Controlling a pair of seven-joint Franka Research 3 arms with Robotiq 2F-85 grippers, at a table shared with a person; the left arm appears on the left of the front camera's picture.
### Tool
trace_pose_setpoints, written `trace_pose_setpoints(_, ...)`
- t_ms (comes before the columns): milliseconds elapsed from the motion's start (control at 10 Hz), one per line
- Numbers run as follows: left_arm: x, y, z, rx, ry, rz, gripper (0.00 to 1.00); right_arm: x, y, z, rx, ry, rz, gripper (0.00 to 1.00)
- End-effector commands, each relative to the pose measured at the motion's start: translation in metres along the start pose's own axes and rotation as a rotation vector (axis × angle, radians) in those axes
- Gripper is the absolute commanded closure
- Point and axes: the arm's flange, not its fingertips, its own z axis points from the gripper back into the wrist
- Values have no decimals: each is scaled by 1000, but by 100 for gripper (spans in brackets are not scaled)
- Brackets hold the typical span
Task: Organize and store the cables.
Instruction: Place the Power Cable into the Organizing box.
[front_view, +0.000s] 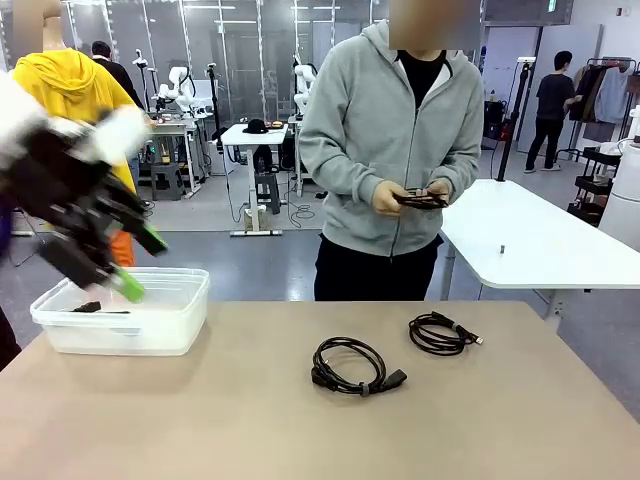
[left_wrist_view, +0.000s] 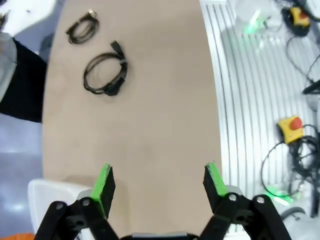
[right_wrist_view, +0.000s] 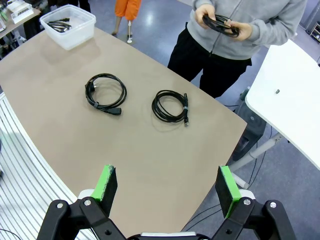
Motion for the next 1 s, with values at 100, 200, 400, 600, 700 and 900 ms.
trace_pose_setpoints(100,22,27,-68,-27,104,-47,10,-1,0,0,1,-1,-2,0)
trace_pose_setpoints(200,23,21,-84,-31,108,-61,10,-1,0,0,1,-1,-2,0)
trace_pose_setpoints(400,15,16,-66,-7,88,9,10,-1,0,0,1,-1,-2,0)
trace_pose_setpoints(600,23,20,-96,-58,101,-70,10,-1,0,0,1,-1,-2,0)
trace_pose_setpoints(700,23,20,-96,-58,101,-70,10,-1,0,0,1,-1,-2,0)
trace_pose_setpoints(900,34,19,-91,-27,91,-123,10,-1,0,0,1,-1,-2,0)
